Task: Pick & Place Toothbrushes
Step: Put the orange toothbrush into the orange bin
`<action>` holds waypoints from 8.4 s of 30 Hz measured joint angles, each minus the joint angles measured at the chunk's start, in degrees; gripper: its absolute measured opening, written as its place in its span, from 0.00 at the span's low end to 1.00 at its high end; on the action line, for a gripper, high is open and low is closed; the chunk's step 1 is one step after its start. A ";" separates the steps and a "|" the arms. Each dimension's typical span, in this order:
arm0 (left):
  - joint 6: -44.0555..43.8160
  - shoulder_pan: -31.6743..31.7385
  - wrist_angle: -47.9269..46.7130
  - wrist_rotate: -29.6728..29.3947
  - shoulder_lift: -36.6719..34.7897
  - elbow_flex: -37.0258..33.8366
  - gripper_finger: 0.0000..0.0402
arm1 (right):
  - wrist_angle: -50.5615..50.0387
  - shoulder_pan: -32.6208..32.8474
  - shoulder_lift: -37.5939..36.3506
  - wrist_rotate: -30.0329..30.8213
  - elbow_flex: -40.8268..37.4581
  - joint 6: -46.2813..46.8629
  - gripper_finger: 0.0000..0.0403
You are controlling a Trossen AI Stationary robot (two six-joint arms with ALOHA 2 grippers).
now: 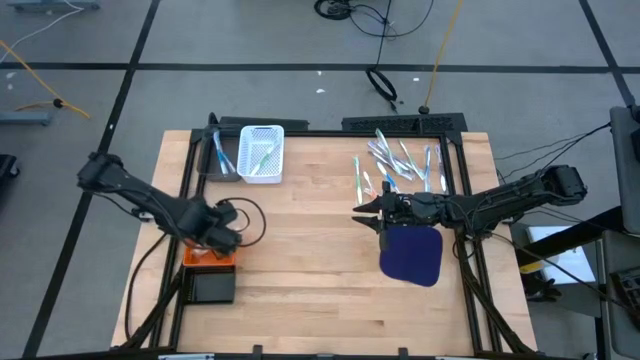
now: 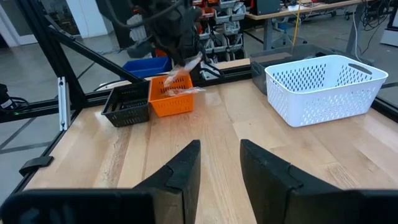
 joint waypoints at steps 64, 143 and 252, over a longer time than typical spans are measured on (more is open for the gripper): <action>33.78 0.49 42.16 -28.73 -3.14 6.84 0.41 | -34.25 -14.19 0.02 7.41 -1.17 18.61 0.26; 48.27 2.82 76.71 -25.50 -2.71 0.80 0.41 | 13.58 4.26 -4.92 3.08 -6.67 -3.40 0.00; 13.27 4.99 23.15 -9.66 -12.54 0.31 0.00 | 18.05 6.56 -1.68 4.83 -6.93 -8.98 0.29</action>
